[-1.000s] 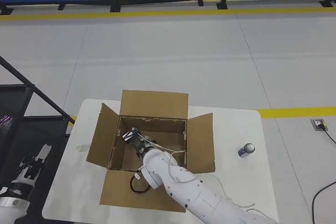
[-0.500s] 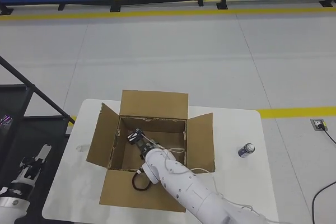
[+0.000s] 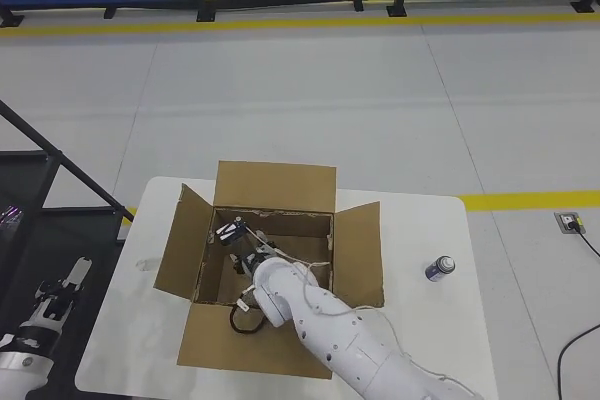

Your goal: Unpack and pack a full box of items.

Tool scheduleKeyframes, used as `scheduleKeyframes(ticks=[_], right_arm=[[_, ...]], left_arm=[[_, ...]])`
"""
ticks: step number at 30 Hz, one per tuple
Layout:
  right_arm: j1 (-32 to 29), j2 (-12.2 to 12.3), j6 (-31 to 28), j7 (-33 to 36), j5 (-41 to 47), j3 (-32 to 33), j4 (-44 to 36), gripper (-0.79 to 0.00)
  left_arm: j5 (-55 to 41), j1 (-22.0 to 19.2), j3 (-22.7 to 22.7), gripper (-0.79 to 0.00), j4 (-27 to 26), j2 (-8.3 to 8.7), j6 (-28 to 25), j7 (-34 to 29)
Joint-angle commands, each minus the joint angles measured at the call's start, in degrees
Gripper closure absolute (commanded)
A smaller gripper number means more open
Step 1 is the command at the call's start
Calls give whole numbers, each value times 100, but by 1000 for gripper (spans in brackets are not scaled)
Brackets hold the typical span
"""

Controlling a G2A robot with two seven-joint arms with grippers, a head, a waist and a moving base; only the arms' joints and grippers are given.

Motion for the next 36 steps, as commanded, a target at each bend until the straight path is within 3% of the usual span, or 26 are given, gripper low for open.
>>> scheduleKeyframes(ticks=[1, 5, 8, 9, 11, 13, 16, 20, 26, 31, 32, 34, 36], right_arm=[[-516, 272, -3, 274, -442, 367, -1155, -526], [-1946, 794, -235, 851, -1492, 1350, -3666, -606], [-3065, 1054, -512, 937, -1974, 2165, -5371, -662], [-3382, 1111, -493, 843, -2107, 2432, -5815, -727], [-3927, 1190, -429, 586, -2121, 2944, -6447, -785], [-4297, 1242, -207, 310, -2067, 3573, -6753, -785], [-4575, 1283, 201, 145, -1896, 4400, -6693, -785], [-4347, 1340, 260, 564, -1620, 5215, -5858, -785], [-3562, 1405, 179, 916, -1658, 5555, -4170, -785], [-3213, 1456, -15, 1177, -1593, 5687, -3395, -785], [-3175, 1464, -52, 1197, -1563, 5703, -3312, -683], [-3142, 1475, -129, 1186, -1476, 5721, -3203, -317], [-3107, 1490, -162, 1163, -1455, 5744, -3094, -145]], left_arm=[[0, 0, 0, -785, 0, 0, 0, 0], [0, 0, 0, -785, 0, 0, 0, 0], [0, 0, 0, -785, 0, 0, 0, 0], [0, 0, 0, -785, 0, 0, 0, 0], [0, 0, 0, -785, 0, 0, 0, 0], [0, 0, 0, -785, 0, 0, 0, 0], [0, 0, 0, -785, 0, 0, 0, 0], [0, 0, 0, -785, 0, 0, 0, 0], [0, 0, 0, -785, 0, 0, 0, 0], [0, 0, 0, -785, 0, 0, 0, 0], [0, 0, 0, -785, 0, 0, 0, 0], [0, 0, 0, -785, 0, 0, 0, 0], [0, 0, 0, -785, 0, 0, 0, 0]])
